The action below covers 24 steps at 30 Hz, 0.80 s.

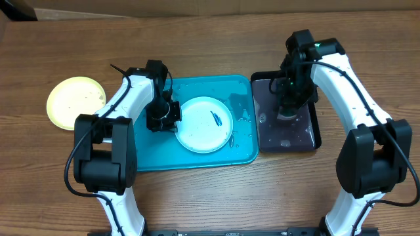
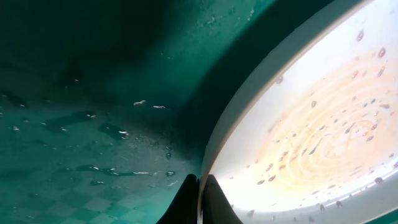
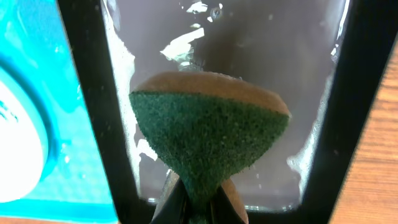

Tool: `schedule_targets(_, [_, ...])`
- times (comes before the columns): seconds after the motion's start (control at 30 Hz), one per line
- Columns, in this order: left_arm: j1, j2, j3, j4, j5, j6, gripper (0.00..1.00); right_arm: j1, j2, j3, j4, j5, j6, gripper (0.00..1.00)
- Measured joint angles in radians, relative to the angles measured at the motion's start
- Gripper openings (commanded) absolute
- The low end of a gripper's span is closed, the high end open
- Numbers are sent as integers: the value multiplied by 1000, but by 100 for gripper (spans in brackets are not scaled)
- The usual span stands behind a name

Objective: Clean dirty plates on tray and stack at the side
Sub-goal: 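Rub the green sponge in the black tray water with right gripper, then carry the wet sponge with right gripper onto the light-blue plate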

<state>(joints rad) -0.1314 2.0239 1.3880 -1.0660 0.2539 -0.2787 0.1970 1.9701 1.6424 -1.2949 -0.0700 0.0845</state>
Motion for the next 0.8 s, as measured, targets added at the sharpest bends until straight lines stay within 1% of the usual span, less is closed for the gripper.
schedule_targets(0.17, [0, 0, -1, 0, 13, -1, 4, 0, 0, -58, 43, 0, -2, 4])
schedule_targets(0.27, [0, 0, -1, 1, 16, -1, 4, -1, 0, -47, 24, -2, -3, 4])
schedule_targets(0.4, [0, 0, -2, 5, 20, -3, 4, -13, 0, 62, -75, -53, -4, 4])
schedule_targets(0.5, [0, 0, -2, 10, 23, -4, 4, -20, 0, 197, -121, -137, -3, 4])
schedule_targets(0.57, [0, 0, -2, 13, 23, -4, 4, -18, 0, 256, -131, -203, -3, 4])
schedule_targets(0.67, [0, 0, -2, 16, 23, -8, 4, 6, -2, 290, -128, -304, -3, 4])
schedule_targets(0.8, [0, 0, -2, 19, 23, -8, 4, 83, -2, 289, -119, -354, -2, 4])
